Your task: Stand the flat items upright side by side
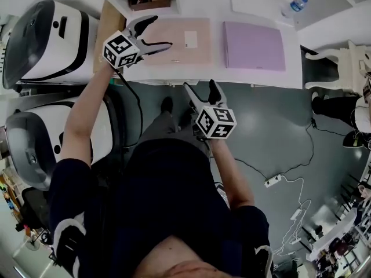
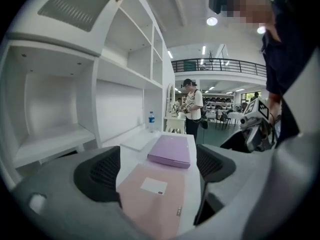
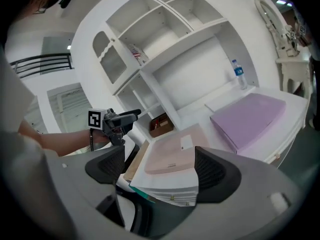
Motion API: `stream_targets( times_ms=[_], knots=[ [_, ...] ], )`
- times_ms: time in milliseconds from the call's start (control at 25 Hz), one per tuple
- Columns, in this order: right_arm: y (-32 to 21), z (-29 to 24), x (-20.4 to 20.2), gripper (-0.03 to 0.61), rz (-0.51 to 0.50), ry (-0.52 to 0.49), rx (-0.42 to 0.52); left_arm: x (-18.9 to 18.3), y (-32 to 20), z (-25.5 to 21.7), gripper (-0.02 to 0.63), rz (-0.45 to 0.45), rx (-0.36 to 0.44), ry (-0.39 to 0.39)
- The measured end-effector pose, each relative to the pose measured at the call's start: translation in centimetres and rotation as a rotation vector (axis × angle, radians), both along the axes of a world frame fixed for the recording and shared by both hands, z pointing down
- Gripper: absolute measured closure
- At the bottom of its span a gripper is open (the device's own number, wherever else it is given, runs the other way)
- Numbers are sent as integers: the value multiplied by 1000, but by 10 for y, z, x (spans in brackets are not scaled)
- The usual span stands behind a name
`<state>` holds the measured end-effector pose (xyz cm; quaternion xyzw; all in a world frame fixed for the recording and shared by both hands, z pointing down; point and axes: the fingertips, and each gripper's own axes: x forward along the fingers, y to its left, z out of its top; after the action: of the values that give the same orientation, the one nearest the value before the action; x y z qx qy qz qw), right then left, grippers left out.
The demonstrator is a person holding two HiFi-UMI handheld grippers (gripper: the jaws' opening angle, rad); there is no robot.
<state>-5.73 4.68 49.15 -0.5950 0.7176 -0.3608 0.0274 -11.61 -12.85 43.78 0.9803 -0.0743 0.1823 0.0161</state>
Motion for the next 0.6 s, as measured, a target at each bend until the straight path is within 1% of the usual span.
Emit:
stream_targets(
  times_ms=[80, 280, 400, 600],
  knots=[
    [-6, 10, 4, 152, 20, -29, -24, 11, -11, 13, 123, 44, -29, -37],
    [-24, 30, -1, 152, 69, -30, -66, 26, -43, 52, 124, 146, -92, -124],
    [-37, 42, -1, 152, 110, -48, -89, 35, -62, 77, 124, 198, -121, -177],
    [-55, 63, -11, 152, 166, -102, -128, 40, -80, 119, 133, 270, -170, -259]
  ],
)
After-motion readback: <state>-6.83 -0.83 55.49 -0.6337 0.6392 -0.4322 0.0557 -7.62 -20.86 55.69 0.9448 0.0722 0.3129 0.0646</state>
